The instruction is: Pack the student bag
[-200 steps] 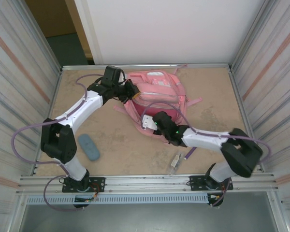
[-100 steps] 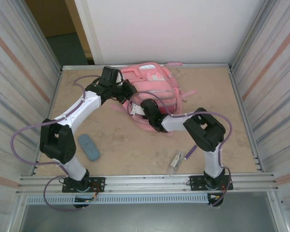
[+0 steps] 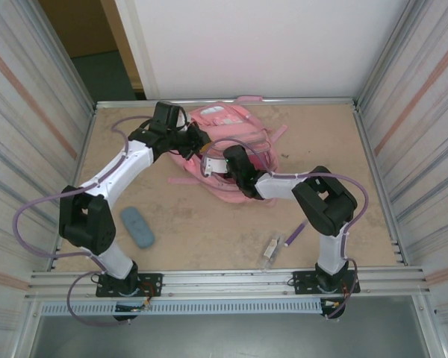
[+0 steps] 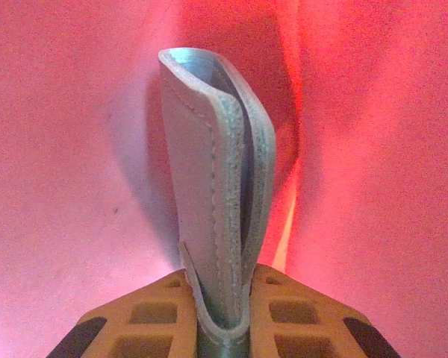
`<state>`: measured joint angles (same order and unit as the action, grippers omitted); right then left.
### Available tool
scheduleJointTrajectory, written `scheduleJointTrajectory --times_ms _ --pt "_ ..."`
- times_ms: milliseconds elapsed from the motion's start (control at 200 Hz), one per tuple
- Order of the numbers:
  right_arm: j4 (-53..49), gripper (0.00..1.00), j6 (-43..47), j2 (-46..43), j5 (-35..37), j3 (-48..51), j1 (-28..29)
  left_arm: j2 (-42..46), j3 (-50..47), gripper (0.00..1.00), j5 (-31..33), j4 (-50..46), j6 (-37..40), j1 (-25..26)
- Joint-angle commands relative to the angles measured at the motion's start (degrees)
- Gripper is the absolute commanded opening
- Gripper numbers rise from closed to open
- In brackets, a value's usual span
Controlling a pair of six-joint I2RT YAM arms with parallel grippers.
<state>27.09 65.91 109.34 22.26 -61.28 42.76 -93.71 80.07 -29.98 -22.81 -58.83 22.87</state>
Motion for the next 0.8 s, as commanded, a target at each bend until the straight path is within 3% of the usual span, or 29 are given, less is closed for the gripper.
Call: scheduleJointTrajectory --times_ms 0,371,606,661,792 --pt "4.78 0.02 3.22 -1.07 -0.75 -1.94 -0.94 4.56 0.31 0.00 -5.18 2.15 0.95 0.59" --pt "10.26 0.11 11.13 12.17 -1.31 -11.72 -4.29 6.25 -1.47 0.00 -6.95 2.24 0.69 0.62" --pt "3.91 0.36 12.02 15.34 -1.94 -14.82 -5.24 6.62 -2.17 0.00 -6.76 1.93 2.58 0.38" --pt "3.74 0.47 11.73 13.84 -3.61 -12.82 -5.42 6.35 -2.50 0.00 -6.59 2.33 2.67 0.09" --pt "0.48 0.48 7.47 8.30 -5.79 -7.91 -5.78 5.44 -3.07 0.00 -6.56 3.21 2.49 -0.59"
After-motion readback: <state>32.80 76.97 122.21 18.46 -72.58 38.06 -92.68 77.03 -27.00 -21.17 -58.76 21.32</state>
